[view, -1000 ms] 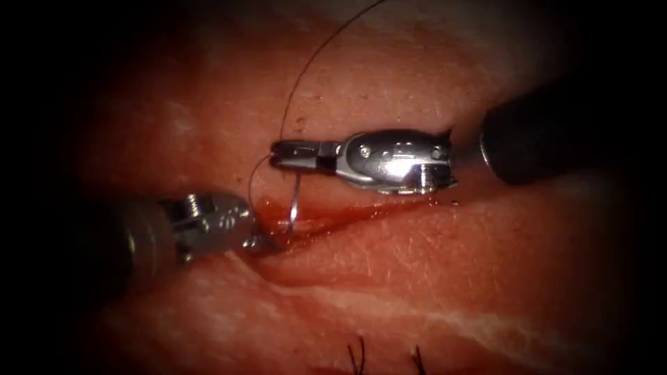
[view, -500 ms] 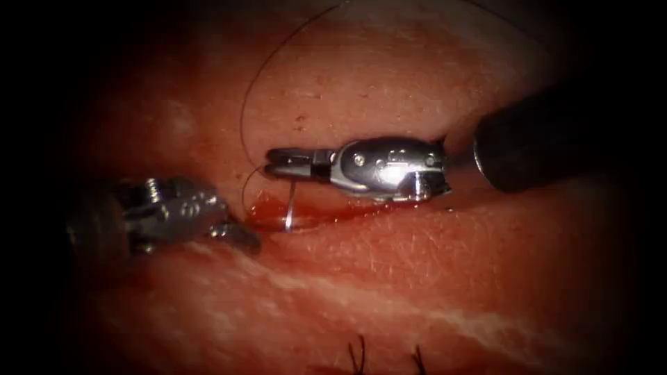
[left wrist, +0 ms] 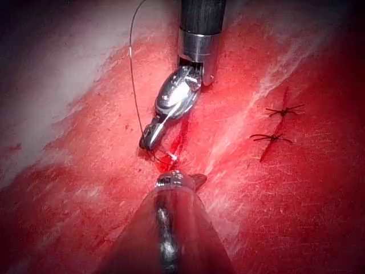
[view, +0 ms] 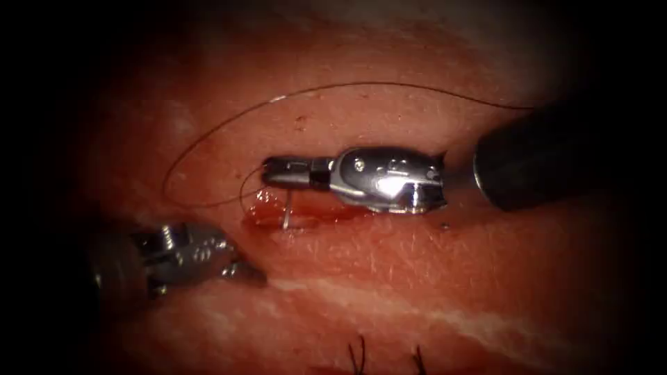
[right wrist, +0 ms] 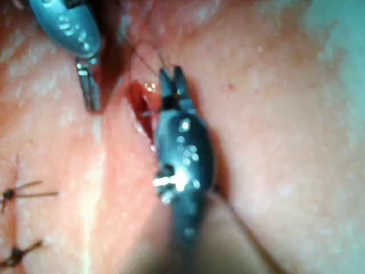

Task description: Wound Closure

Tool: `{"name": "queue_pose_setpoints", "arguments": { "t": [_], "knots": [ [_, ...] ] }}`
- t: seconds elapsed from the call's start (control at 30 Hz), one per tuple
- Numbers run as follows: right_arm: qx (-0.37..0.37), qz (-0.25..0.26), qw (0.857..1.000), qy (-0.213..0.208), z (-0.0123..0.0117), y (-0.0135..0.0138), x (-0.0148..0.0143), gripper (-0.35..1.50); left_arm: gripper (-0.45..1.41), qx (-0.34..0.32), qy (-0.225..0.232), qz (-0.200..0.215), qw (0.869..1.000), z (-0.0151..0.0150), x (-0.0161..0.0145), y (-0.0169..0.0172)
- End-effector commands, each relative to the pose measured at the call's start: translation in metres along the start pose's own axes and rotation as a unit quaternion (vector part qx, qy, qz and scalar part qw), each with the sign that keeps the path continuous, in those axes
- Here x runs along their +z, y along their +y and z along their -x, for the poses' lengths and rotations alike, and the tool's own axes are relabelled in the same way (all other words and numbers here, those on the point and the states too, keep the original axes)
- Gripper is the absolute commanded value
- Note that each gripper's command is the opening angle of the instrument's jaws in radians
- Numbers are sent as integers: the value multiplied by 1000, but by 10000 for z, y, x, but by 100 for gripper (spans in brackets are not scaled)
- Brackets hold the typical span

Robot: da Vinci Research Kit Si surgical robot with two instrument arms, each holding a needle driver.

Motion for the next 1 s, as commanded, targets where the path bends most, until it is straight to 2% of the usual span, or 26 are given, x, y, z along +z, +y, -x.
{"name": "queue_pose_setpoints", "arguments": {
  "t": [0.03, 0.43, 0.7, 1.0],
  "knots": [
    [2, -4, 1000, -7, 8, -8, 5, -35, -35, 1, 0, 2, 1000, 2, 13, 1],
    [7, -21, 999, -33, 0, -1, 0, -35, -33, -2, 12, -1, 1000, -5, 24, -2],
    [4, -36, 999, -31, -2, -7, 2, -35, -33, 1, 13, -2, 1000, 1, 29, -10],
    [63, -56, 995, -53, 5, -14, 4, -35, -37, 8, 12, 2, 1000, 14, 26, -18]
  ]
}}
